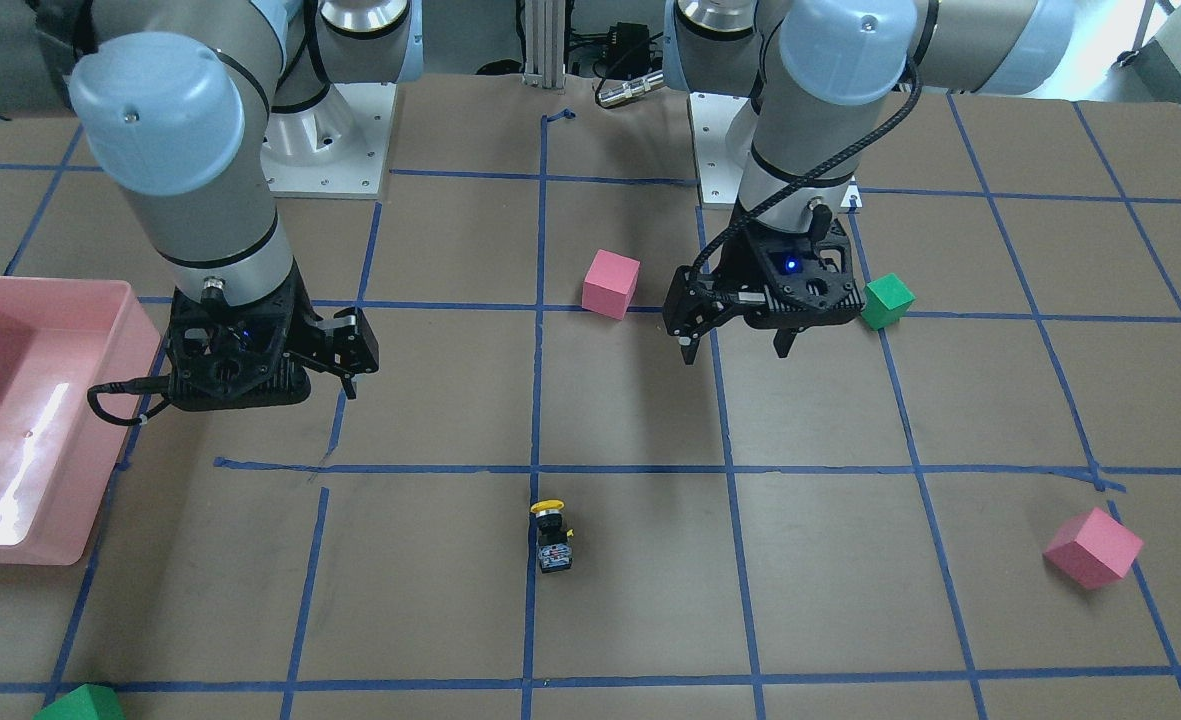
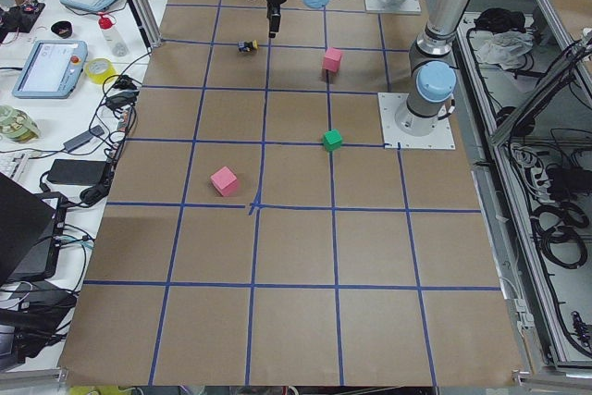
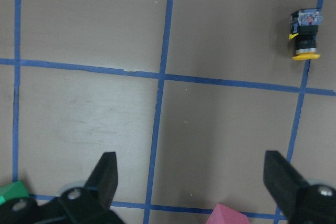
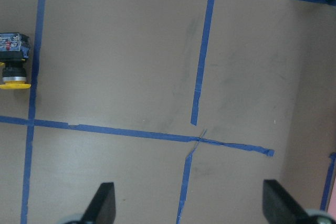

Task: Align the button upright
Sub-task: 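Reach the left gripper toward the lying button while the right arm withdraws, then grasp the button's yellow cap end with the left gripper, then lift and rotate the button with the left gripper, cap facing up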

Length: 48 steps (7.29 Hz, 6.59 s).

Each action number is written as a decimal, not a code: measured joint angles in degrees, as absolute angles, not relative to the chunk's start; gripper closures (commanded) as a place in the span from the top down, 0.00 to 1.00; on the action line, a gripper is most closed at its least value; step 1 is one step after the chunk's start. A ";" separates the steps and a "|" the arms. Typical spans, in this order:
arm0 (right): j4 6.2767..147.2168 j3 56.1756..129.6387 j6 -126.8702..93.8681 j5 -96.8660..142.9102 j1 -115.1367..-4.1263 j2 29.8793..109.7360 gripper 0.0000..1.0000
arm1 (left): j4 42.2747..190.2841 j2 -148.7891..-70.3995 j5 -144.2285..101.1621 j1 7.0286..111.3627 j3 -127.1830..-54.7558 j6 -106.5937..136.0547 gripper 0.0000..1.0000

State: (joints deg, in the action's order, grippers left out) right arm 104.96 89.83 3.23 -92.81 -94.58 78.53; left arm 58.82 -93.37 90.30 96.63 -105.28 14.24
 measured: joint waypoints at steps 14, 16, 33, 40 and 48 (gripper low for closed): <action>87.23 90.22 3.78 -91.30 -93.43 85.81 1.00 | -7.69 -125.12 107.35 115.65 -114.90 24.67 1.00; 87.19 90.25 3.69 -91.49 -93.43 85.83 1.00 | -9.16 -128.14 108.47 116.14 -111.81 25.63 1.00; 87.45 90.35 3.27 -91.08 -93.52 85.71 1.00 | 14.78 -119.17 99.91 112.99 -107.17 23.13 0.31; 87.55 90.35 3.13 -90.98 -93.51 85.80 1.00 | 63.87 -115.35 70.83 104.75 -91.75 35.53 0.31; 87.80 90.35 3.12 -91.27 -93.60 85.74 1.00 | 69.72 -121.66 59.18 103.44 -90.07 59.89 0.32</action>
